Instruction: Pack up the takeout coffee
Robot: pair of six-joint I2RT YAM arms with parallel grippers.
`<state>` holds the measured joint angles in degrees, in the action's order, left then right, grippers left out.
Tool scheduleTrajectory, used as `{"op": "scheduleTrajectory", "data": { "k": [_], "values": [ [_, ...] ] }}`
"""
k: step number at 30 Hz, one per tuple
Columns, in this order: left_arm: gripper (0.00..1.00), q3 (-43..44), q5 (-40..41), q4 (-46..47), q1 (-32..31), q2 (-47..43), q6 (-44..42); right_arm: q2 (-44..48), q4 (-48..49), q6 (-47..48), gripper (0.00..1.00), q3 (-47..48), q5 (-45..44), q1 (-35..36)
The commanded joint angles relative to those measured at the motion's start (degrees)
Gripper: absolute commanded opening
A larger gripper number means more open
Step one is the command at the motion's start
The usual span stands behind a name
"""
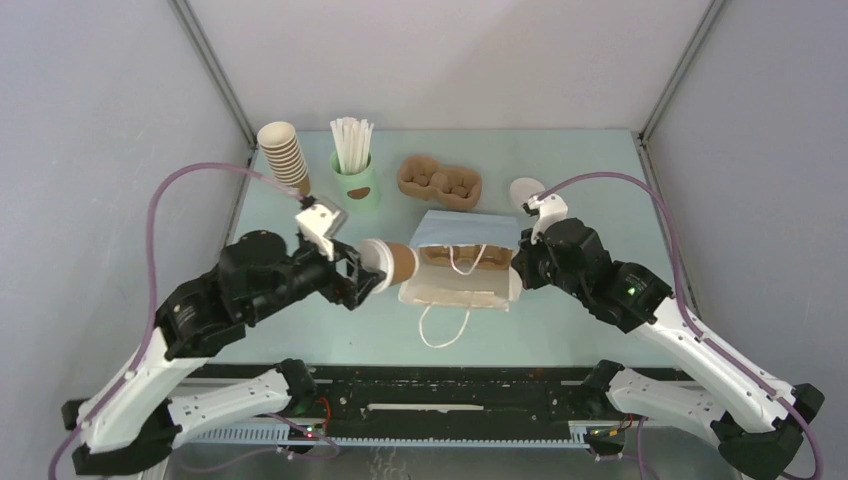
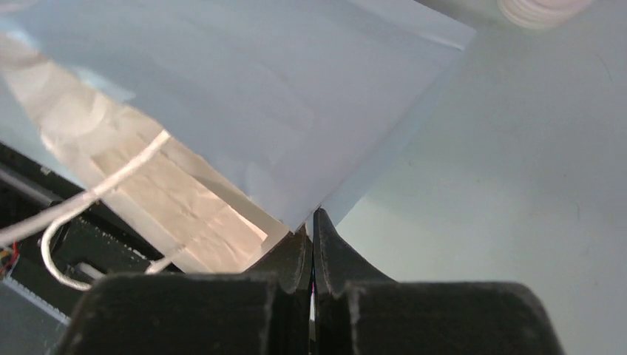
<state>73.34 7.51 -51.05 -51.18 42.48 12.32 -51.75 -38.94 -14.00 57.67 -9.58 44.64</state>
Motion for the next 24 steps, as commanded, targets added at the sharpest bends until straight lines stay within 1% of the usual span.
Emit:
{"op": "scheduleTrajectory", "data": {
  "k": [1, 6, 10, 13, 16, 19, 24],
  "values": [
    [0.51, 3.32, 4.01, 3.43, -8.68, 5.15, -2.80, 1.00, -6.33, -6.82, 0.00, 3.14, -8.17, -0.43],
    [0.51, 3.62, 4.83, 7.32, -14.16, 10.50, -6.99, 1.71, -7.79, -4.75, 0.00, 3.87, -7.63, -0.51],
    [0.51, 3.13, 4.91, 9.89, -16.40, 13.18, -11.45, 1.79, -7.70, -3.26, 0.00, 4.36, -6.51, -0.69],
    [0.50, 3.46, 6.53, 10.13, -17.89, 15.25, -16.12, 2.00, -7.29, -2.52, 0.00, 4.46, -5.43, -1.01],
    [0.49, 3.62, 6.39, 10.11, -18.61, 17.39, -19.64, 1.95, -6.92, -1.33, 0.00, 4.36, -4.13, -1.22],
    [0.48, 4.00, 6.23, 9.51, -20.19, 19.56, -21.82, 1.70, -6.19, 0.48, 0.00, 4.57, -2.76, -1.50],
    [0.47, 3.07, 9.46, 10.71, -23.89, 21.95, -25.05, 0.64, -5.37, 1.35, 0.00, 5.20, -0.36, -2.19]
  ]
}}
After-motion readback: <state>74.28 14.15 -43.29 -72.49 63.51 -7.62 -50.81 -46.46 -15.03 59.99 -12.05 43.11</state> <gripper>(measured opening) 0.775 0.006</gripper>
